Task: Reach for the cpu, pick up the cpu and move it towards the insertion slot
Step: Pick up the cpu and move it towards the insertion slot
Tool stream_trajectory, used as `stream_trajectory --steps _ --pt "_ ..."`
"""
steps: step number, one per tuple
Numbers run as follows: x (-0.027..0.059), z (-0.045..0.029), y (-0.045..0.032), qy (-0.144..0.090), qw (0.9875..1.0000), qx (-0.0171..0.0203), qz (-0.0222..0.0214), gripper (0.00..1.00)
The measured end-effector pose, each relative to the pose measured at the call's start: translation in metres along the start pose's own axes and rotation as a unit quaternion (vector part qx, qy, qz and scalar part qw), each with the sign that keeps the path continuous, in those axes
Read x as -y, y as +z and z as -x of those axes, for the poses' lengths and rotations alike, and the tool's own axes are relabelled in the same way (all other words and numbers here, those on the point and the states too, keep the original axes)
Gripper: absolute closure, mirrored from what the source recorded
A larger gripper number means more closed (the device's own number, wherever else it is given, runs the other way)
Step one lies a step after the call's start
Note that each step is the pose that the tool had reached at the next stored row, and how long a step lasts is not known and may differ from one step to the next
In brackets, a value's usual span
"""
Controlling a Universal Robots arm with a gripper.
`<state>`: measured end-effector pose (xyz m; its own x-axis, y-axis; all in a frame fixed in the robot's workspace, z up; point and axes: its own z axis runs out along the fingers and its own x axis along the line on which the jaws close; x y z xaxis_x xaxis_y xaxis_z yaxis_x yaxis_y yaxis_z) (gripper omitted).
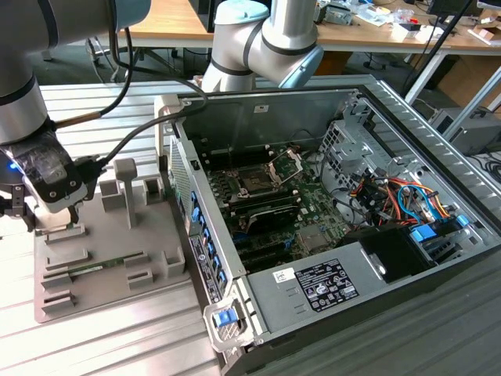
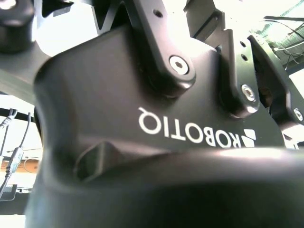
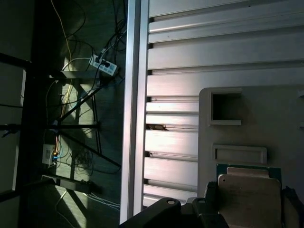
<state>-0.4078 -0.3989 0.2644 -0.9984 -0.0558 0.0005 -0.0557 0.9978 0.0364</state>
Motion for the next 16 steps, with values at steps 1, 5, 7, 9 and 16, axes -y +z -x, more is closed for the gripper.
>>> stream_trajectory --steps 1,5,7,9,16 --pt "0.0000 0.0000 -0.0002 0.000 1.0000 0.0000 0.0000 0.45" --pt "-0.0001 0.0000 -0.0010 0.000 1.0000 0.0000 0.0000 0.45" --pt "-0.0001 0.0000 -0.0016 0.000 1.0000 0.0000 0.0000 0.45" --pt "-0.0001 0.0000 -0.0024 0.000 1.0000 0.0000 0.0000 0.45" --pt "-0.0002 0.0000 -0.0037 0.000 1.0000 0.0000 0.0000 0.45"
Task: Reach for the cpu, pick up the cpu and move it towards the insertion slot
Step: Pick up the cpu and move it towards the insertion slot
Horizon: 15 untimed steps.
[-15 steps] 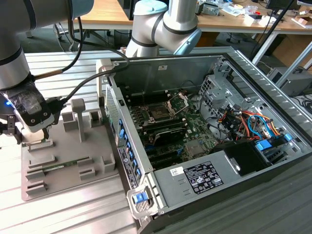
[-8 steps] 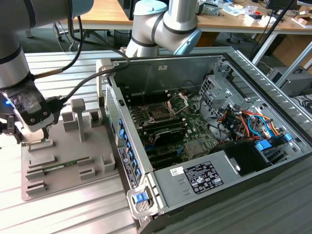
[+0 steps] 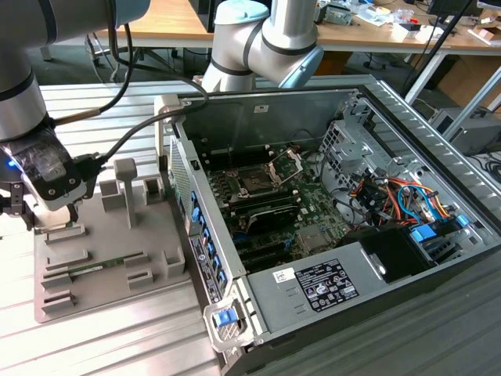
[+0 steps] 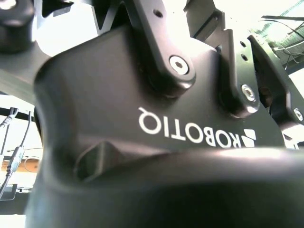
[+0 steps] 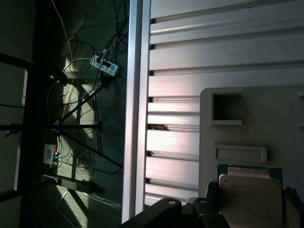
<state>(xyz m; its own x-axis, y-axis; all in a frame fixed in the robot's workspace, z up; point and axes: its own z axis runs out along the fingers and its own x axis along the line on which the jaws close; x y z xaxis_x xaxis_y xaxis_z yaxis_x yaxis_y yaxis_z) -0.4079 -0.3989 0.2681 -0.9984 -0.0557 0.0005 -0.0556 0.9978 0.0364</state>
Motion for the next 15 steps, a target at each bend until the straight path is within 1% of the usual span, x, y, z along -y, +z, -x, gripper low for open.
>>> stream_trajectory --steps 15 --pt "-0.0001 0.0000 -0.0037 0.000 1.0000 0.0000 0.0000 0.45"
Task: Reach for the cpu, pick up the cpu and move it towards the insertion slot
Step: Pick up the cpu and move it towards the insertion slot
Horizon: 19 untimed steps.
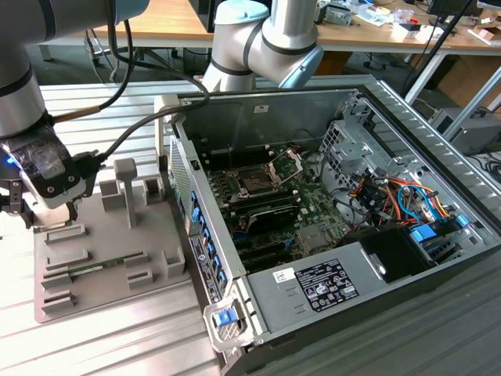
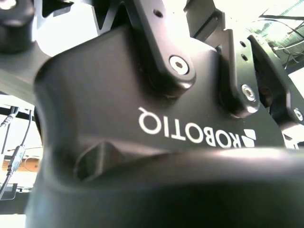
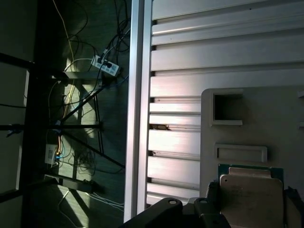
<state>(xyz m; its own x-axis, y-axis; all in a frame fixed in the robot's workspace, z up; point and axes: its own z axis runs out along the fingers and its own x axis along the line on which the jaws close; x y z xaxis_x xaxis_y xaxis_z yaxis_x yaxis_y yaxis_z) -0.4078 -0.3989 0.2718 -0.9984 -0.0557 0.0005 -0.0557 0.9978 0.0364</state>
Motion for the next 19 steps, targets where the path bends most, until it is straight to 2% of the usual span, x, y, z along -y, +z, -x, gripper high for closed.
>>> stream_trajectory --steps 19 --pt "-0.0002 0.0000 -0.0044 0.000 1.0000 0.0000 0.0000 0.45"
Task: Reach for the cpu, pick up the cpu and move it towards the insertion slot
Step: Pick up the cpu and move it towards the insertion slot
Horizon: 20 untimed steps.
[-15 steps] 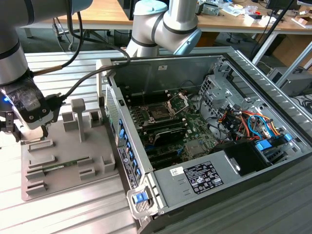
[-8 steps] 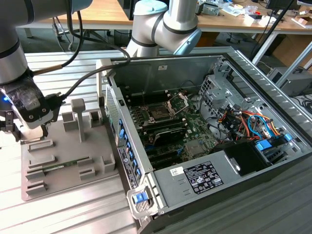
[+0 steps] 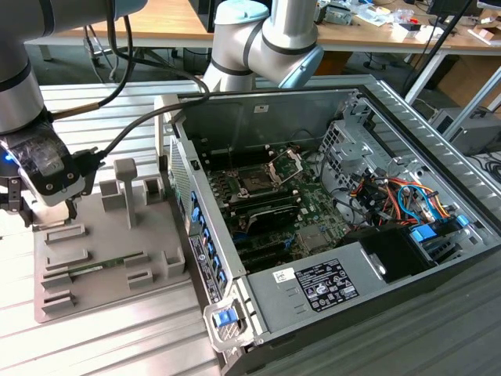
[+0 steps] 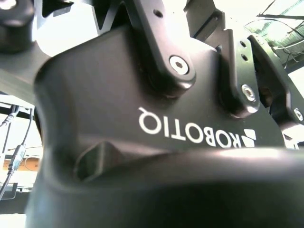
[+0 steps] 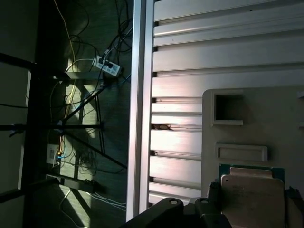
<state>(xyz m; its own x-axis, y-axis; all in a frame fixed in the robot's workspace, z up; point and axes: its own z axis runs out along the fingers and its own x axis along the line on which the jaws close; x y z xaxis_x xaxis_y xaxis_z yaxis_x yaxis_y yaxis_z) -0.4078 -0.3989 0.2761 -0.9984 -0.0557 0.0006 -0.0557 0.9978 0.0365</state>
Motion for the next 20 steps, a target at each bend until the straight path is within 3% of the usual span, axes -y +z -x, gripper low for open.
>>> stream_trajectory --steps 20 --pt "-0.0002 0.0000 -0.0046 0.000 1.0000 0.0000 0.0000 0.45"
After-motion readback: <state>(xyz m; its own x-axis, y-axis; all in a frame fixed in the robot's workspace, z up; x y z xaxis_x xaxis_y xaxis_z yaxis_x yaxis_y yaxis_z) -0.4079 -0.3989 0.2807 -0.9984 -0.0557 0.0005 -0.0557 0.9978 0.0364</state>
